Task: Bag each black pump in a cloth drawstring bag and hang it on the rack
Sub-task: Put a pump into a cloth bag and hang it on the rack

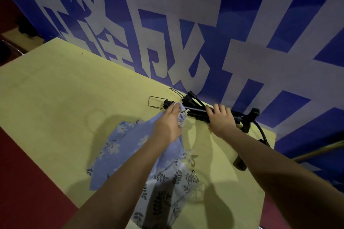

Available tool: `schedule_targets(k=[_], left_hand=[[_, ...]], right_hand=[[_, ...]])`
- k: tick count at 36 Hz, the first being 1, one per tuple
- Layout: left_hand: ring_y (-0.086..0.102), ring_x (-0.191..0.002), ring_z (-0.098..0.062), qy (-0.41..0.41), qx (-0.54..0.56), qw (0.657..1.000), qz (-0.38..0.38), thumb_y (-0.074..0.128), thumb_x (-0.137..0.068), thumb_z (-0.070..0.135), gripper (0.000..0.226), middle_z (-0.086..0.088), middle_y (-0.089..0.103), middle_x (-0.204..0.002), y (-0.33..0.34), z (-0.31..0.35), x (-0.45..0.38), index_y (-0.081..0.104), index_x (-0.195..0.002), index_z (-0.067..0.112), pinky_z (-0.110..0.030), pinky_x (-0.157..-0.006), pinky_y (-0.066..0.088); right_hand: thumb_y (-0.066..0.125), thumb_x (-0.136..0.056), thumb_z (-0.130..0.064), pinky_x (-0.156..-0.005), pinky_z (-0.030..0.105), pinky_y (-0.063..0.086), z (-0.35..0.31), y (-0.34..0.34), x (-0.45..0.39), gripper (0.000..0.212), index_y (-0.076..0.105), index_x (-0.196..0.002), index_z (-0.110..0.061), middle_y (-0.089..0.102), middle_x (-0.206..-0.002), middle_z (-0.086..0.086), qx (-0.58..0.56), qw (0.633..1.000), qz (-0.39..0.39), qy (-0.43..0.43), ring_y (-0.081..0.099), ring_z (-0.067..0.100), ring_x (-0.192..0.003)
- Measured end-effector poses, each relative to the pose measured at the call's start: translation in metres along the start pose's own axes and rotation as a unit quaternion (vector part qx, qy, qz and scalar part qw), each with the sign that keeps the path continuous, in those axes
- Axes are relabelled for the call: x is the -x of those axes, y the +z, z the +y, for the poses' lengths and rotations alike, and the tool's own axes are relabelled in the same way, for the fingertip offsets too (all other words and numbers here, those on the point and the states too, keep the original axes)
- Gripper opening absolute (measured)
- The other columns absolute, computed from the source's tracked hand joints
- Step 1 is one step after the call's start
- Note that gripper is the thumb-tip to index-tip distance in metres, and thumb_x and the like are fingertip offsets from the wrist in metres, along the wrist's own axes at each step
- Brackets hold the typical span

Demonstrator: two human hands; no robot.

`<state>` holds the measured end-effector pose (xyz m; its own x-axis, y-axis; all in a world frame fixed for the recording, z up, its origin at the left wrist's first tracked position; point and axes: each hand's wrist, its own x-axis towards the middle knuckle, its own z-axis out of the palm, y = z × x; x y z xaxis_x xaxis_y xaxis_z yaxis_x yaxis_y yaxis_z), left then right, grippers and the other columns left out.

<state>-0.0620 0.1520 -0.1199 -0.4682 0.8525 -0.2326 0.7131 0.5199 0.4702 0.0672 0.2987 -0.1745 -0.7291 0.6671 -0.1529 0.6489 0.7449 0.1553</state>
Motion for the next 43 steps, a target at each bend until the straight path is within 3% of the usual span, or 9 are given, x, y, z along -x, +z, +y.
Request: schedule_targets(k=[5,14,20,28,32,35,37,40,43], left_hand=[[0.032,-0.139,-0.025,0.013,0.012,1.0,0.019,0.052,-0.088,0.006,0.073,-0.004,0.015,-0.158,0.004,-0.011,0.002,0.015,-0.15,0.014,-0.035,-0.103,0.04],[0.049,-0.122,-0.031,-0.002,-0.023,0.999,0.032,0.052,-0.09,0.008,0.074,0.002,0.009,-0.159,0.002,-0.015,0.016,0.01,-0.151,0.017,-0.035,-0.081,0.045],[0.052,-0.114,-0.032,-0.027,-0.046,0.998,0.035,0.049,-0.092,0.01,0.071,0.001,0.011,-0.158,-0.003,-0.014,0.029,0.009,-0.151,0.018,-0.036,-0.075,0.042],[0.057,-0.088,-0.035,-0.014,-0.021,0.998,0.066,0.05,-0.092,0.006,0.07,-0.009,0.021,-0.15,-0.013,-0.016,0.056,0.01,-0.149,0.01,-0.037,-0.064,0.042],[0.056,-0.081,-0.034,0.014,0.067,0.992,0.109,0.052,-0.089,0.001,0.055,-0.016,0.044,-0.126,-0.016,-0.017,0.073,0.025,-0.136,0.008,-0.046,-0.063,0.047],[0.048,-0.061,-0.023,0.025,0.147,0.977,0.15,0.051,-0.09,-0.001,0.061,-0.003,0.049,-0.085,-0.019,-0.013,0.083,0.015,-0.137,0.012,-0.035,-0.05,0.035],[0.047,-0.058,-0.022,0.022,0.175,0.967,0.183,0.05,-0.089,-0.004,0.075,0.004,0.042,-0.076,-0.024,-0.009,0.089,0.004,-0.145,0.013,-0.033,-0.049,0.035],[0.05,-0.054,-0.018,0.014,0.192,0.956,0.221,0.053,-0.088,-0.005,0.092,-0.01,0.053,-0.112,-0.032,-0.006,0.095,-0.012,-0.149,0.019,-0.023,-0.046,0.039],[0.049,-0.053,-0.018,0.034,0.167,0.958,0.232,0.052,-0.088,-0.006,0.093,-0.015,0.037,-0.138,-0.038,-0.006,0.104,-0.011,-0.149,0.024,-0.022,-0.043,0.036]], right_hand=[[0.048,-0.095,-0.018,-0.099,0.034,0.034,-0.011,0.004,-0.006,0.041,0.036,-0.134,-0.013,0.04,-0.132,0.011,0.029,0.999,0.021,-0.012,0.041,0.029,-0.119],[0.051,-0.09,-0.007,-0.093,0.036,0.04,-0.023,-0.014,0.002,0.044,0.035,-0.13,-0.008,0.05,-0.127,0.015,0.027,0.999,0.019,-0.037,0.048,0.032,-0.115],[0.057,-0.089,-0.019,-0.079,0.038,0.044,-0.037,-0.05,0.027,0.052,0.031,-0.134,-0.01,0.05,-0.122,0.014,-0.032,0.998,0.037,-0.027,0.056,0.035,-0.104],[0.056,-0.085,-0.032,-0.056,0.033,0.032,-0.041,-0.08,0.074,0.051,0.029,-0.124,-0.015,0.057,-0.105,0.009,-0.123,0.989,0.081,0.01,0.057,0.032,-0.075],[0.059,-0.079,-0.028,-0.056,0.032,0.037,-0.043,-0.09,0.103,0.045,0.032,-0.114,-0.016,0.055,-0.088,0.005,-0.174,0.98,0.09,0.04,0.049,0.026,-0.068],[0.06,-0.079,-0.028,-0.059,0.033,0.043,-0.044,-0.095,0.123,0.042,0.034,-0.111,-0.018,0.049,-0.084,0.0,-0.184,0.977,0.093,0.047,0.051,0.025,-0.07],[0.06,-0.079,-0.027,-0.06,0.033,0.042,-0.044,-0.096,0.134,0.04,0.034,-0.109,-0.019,0.05,-0.086,0.001,-0.187,0.977,0.092,0.053,0.051,0.026,-0.07],[0.06,-0.079,-0.027,-0.061,0.033,0.045,-0.041,-0.095,0.145,0.038,0.037,-0.108,-0.02,0.057,-0.092,0.003,-0.2,0.974,0.088,0.06,0.056,0.027,-0.076],[0.059,-0.079,-0.027,-0.061,0.032,0.045,-0.038,-0.096,0.162,0.037,0.039,-0.109,-0.02,0.06,-0.095,0.004,-0.214,0.97,0.095,0.062,0.057,0.027,-0.078]])
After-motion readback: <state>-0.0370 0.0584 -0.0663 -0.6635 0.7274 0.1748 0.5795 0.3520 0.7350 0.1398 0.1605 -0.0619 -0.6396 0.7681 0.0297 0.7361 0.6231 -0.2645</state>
